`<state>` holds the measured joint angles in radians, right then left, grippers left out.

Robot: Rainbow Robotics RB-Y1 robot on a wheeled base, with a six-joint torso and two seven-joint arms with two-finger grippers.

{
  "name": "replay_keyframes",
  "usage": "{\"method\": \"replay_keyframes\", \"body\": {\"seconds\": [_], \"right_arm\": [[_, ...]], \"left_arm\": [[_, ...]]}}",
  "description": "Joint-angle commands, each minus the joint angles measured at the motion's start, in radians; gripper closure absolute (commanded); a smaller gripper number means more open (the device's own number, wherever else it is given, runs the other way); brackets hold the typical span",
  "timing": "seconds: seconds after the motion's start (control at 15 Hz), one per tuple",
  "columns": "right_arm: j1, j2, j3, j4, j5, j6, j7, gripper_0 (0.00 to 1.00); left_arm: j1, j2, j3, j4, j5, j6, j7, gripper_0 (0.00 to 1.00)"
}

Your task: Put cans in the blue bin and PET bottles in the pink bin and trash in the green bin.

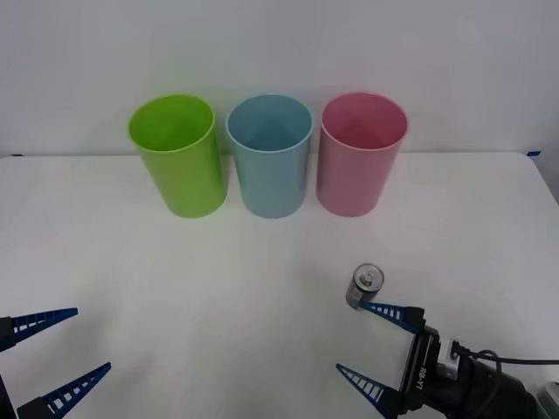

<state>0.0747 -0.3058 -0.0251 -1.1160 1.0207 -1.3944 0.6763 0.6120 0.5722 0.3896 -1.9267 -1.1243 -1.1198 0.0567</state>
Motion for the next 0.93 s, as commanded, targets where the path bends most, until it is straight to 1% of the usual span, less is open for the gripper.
{"method": "replay_keyframes", "body": {"seconds": [0.07, 0.93], "right_arm": [[-0.004, 0.001, 0.007, 0.001, -0.001, 0.0, 0.003, 0.0], [-0.007, -0.001, 0.011, 0.001, 0.001, 0.0, 0.0, 0.0]], "left_arm": [[0.0, 0.0, 0.0, 0.0, 0.0, 0.0, 0.0, 0.0], [0.0, 0.0, 0.0, 0.0, 0.0, 0.0, 0.0, 0.0]]}}
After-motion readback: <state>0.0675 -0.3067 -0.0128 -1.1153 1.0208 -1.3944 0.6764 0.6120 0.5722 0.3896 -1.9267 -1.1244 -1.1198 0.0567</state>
